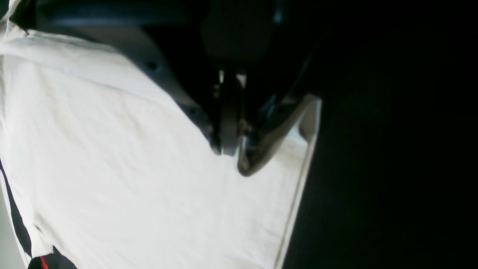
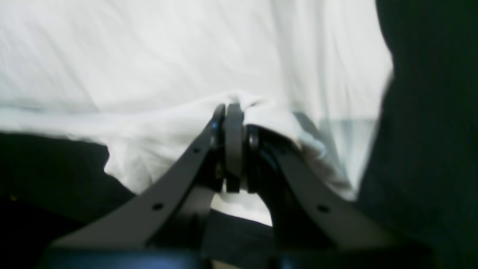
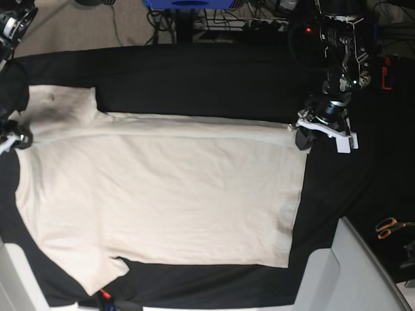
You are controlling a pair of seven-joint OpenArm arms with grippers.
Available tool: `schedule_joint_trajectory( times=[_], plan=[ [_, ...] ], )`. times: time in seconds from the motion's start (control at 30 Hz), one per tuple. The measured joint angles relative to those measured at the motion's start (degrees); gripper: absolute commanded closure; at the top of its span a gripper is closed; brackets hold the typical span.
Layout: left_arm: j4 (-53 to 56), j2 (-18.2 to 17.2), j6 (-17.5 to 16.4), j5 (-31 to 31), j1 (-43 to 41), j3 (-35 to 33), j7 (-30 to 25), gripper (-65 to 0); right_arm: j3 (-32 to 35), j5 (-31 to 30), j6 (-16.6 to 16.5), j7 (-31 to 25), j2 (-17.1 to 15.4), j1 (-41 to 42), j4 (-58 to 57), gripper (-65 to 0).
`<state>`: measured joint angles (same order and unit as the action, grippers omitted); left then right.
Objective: Fold the T-shirt properly
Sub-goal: 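Lift the gripped shirt edge and fold it over toward the shirt's middle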
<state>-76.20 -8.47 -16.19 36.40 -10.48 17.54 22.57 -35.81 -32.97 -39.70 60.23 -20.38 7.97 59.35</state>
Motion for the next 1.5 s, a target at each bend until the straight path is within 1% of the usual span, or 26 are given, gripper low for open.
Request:
schedule_joint_trajectory(
  times=[0.1, 0.3, 0.4, 0.63, 0.73, 0.9, 1.23, 1.5],
  plan=[
    [1.11, 0.02, -0.04, -0.37, 1.51, -0.02, 0.37, 0.0, 2.16, -0.02, -0.15, -2.84, -0.57, 0.74, -4.0, -0.8],
    [3.32, 0.0, -0.07, -0.26, 4.61, 0.0, 0.09, 0.0, 5.99, 0.24, 0.11, -5.81, -2.38, 4.26, -9.42, -0.8],
    [4.66, 0.02, -0.04, -0.42, 4.94, 0.0, 0.2, 0.0, 7.17, 0.15, 0.13, -6.69, -2.4, 5.95, -10.23, -0.8],
    [6.16, 0.02, 0.13, -0.39, 7.34, 0.0, 0.35, 0.0, 7.17, 0.33, 0.02, -6.6, -2.36, 7.91, -10.32, -0.8],
    [6.91, 0.0, 0.15, -0.39, 8.33, 0.0, 0.33, 0.0, 7.17, 0.17, 0.02, -8.26, -2.36, 8.02, -10.32, -0.8],
    [8.68, 0.0, 0.13, -0.37, 10.27, 0.0, 0.33, 0.0, 7.17, 0.22, 0.02, -9.33, -2.36, 8.0, -10.32, -0.8],
    [9.25, 0.0, 0.15, -0.39, 10.8, 0.0, 0.33, 0.0, 7.19, 0.35, 0.04, -12.35, -2.34, 8.02, -10.36, -0.8],
    [9.2, -0.28, 0.13, -0.39, 10.84, 0.42, 0.33, 0.0, 7.8, 0.39, 0.04, -12.92, -2.38, 8.7, -10.36, -0.8]
  ],
)
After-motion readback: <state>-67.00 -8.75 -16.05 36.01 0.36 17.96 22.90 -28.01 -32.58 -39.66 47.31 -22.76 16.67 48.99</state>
